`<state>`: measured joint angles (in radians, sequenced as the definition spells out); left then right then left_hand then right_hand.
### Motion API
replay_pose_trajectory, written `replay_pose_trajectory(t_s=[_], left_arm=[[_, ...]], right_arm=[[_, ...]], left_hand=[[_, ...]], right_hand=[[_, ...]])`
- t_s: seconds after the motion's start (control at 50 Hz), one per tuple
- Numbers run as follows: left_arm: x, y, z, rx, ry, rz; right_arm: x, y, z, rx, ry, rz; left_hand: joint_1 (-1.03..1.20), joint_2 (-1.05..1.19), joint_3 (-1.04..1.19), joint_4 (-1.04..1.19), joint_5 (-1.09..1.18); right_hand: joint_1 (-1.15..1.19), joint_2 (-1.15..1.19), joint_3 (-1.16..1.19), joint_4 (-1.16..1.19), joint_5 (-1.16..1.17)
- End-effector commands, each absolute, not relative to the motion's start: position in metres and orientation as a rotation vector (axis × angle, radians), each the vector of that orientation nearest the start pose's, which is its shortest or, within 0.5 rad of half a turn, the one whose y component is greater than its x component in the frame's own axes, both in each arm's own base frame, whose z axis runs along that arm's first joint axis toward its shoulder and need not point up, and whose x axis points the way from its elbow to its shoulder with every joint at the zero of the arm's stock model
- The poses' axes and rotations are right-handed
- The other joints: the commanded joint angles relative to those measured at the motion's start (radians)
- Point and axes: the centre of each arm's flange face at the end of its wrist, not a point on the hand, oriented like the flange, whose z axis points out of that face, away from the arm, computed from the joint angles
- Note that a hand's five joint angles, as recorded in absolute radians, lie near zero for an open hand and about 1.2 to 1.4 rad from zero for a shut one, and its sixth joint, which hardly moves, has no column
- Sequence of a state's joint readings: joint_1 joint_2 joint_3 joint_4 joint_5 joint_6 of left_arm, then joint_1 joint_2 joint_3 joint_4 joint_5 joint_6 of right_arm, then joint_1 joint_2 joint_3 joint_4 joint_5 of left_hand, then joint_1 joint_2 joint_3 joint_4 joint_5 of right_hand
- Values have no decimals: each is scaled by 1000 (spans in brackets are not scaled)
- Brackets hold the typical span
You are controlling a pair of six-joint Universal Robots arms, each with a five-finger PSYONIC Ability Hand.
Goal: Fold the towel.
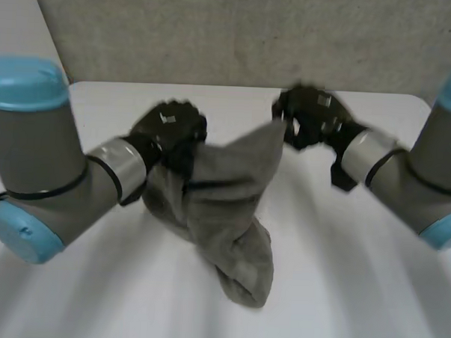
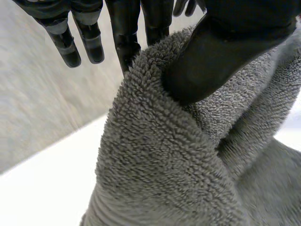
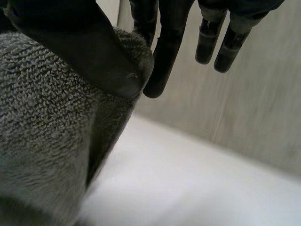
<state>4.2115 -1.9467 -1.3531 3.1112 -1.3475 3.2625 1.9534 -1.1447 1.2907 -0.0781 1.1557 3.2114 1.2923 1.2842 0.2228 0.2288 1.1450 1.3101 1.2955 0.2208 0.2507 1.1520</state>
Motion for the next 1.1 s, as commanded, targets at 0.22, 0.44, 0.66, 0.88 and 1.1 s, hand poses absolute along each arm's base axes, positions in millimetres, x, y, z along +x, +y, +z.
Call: replay_pose_trajectory(t_s=[0.22, 0.44, 0.66, 0.88, 1.1], left_arm=[[-280, -223, 319, 571, 2172, -2907], [-248, -213, 219, 698, 2444, -2352], [-240, -203, 216, 818, 2510, -2113], [-245, -210, 246, 871, 2434, -2134], [-266, -232, 246, 1064, 2478, -2178]], right_arm=[[323, -261, 355, -811, 1416, -1929], [327, -181, 217, -1452, 1613, -1610], [318, -187, 240, -1298, 1703, -1669], [295, -236, 255, -1024, 1856, -1769], [303, -268, 216, -1040, 1923, -1668]], left_hand=[[104, 112, -48, -54, 77], [104, 112, -48, -54, 77], [-956, -947, -48, -54, -983], [-1064, -1056, -48, -54, -1091], [-1049, -1041, -48, -54, -1077]], right_hand=[[86, 101, -46, -76, 70], [86, 101, -46, -76, 70], [-1136, -1121, -46, -76, -1152], [-1136, -1121, -46, -76, -1152], [-1087, -1073, -46, -76, -1104]])
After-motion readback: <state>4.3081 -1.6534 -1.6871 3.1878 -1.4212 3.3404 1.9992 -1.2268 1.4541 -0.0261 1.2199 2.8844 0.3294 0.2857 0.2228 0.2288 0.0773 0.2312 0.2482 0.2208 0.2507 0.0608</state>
